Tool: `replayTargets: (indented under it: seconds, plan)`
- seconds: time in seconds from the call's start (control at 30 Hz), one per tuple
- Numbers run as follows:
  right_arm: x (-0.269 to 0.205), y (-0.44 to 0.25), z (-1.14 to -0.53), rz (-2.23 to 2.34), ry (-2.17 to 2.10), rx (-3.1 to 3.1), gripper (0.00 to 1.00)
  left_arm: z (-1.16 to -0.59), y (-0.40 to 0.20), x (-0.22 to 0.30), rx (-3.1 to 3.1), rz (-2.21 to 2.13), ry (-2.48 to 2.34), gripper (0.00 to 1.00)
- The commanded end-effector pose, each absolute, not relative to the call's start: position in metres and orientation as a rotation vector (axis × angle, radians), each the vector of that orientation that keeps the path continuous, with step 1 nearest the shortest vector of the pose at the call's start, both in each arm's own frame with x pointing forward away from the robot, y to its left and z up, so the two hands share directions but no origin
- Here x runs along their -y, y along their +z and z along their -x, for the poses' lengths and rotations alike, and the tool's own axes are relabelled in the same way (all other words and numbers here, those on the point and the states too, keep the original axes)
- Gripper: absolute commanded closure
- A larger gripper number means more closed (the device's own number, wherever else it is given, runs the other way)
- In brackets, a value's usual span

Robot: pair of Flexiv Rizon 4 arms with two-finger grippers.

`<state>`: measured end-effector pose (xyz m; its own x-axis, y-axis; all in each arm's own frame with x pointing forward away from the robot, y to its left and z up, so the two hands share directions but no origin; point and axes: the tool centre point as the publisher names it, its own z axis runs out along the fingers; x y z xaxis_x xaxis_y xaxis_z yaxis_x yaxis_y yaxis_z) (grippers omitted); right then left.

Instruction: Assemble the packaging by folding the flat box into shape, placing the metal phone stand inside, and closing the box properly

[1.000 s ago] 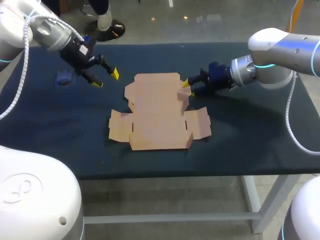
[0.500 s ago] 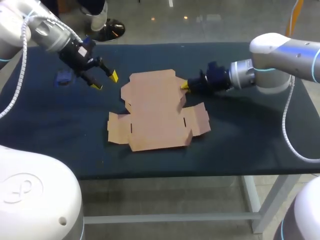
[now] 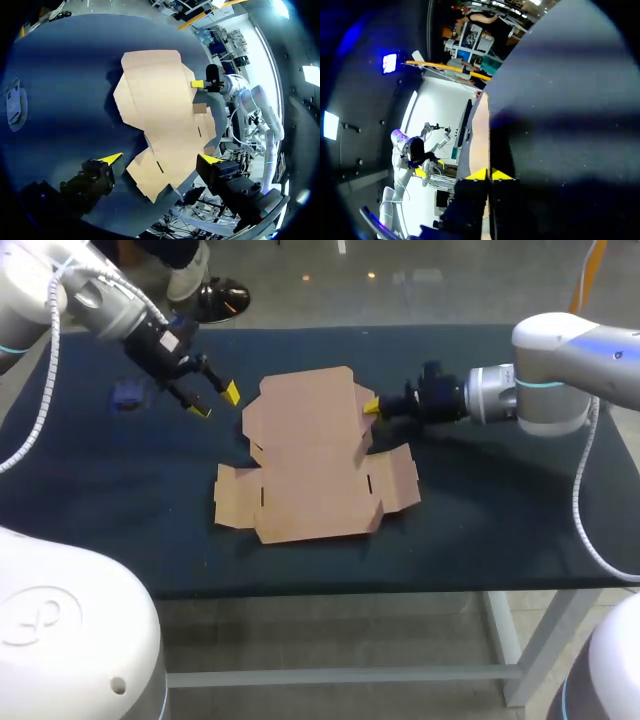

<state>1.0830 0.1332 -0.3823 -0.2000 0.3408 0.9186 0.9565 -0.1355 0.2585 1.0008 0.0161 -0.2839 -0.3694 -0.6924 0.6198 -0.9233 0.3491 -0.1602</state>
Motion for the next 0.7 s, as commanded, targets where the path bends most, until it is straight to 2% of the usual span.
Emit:
replayTargets:
  seconds: [0.03,0.3,0.7]
  plan:
    - [-0.129,-0.376,-1.077,1.450,-1.384,1.543,1.00,-0.999,-0.284,-0.016,2.204,-1.380,0.762,0.00]
    - [-0.125,-0.359,-1.071,1.406,-1.417,1.553,1.00,-0.997,-0.285,-0.015,2.288,-1.398,0.973,0.00]
    - [-0.125,-0.359,-1.071,1.406,-1.417,1.553,1.00,-0.998,-0.285,-0.015,2.304,-1.387,0.981,0.00]
